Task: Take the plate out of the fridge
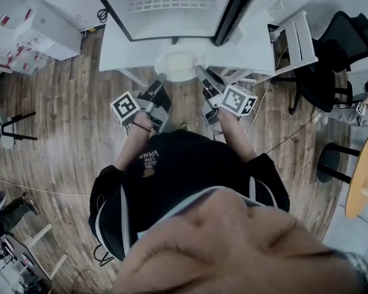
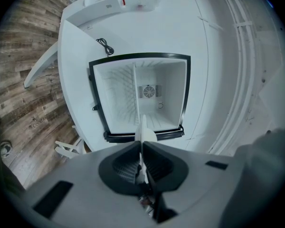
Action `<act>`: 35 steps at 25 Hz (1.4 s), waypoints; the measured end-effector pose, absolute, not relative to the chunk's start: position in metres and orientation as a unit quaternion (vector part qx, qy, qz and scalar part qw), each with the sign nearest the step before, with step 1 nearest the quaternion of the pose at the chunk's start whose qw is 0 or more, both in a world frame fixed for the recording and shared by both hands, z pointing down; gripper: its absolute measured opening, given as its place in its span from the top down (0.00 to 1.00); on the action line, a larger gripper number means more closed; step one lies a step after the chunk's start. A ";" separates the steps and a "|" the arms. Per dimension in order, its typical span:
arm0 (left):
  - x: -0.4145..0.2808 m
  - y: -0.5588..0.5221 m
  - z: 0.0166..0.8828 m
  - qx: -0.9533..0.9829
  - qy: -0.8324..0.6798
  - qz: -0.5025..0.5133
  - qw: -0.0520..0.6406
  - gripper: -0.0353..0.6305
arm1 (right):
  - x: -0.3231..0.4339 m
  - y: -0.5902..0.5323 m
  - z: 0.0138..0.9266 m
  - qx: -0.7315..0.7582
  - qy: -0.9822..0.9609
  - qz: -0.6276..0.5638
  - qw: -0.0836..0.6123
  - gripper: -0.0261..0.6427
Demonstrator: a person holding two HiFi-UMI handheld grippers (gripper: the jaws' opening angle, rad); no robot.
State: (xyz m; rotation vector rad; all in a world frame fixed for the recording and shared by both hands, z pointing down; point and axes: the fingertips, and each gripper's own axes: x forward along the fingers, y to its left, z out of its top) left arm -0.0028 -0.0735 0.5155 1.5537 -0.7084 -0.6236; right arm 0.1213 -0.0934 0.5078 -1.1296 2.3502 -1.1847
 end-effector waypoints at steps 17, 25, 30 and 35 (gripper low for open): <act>-0.040 -0.058 0.507 0.689 -0.283 -0.256 0.616 0.90 | 0.085 -0.069 0.498 -0.415 0.800 -0.403 0.158 0.80; -0.056 -0.051 0.505 0.694 -0.267 -0.240 0.624 0.90 | 0.067 -0.055 0.496 -0.431 0.789 -0.402 0.173 0.80; -0.060 -0.047 0.504 0.699 -0.255 -0.231 0.627 0.90 | 0.066 -0.047 0.497 -0.450 0.780 -0.397 0.175 0.80; -0.065 -0.045 0.502 0.702 -0.245 -0.226 0.629 0.90 | 0.058 -0.041 0.492 -0.453 0.776 -0.399 0.182 0.80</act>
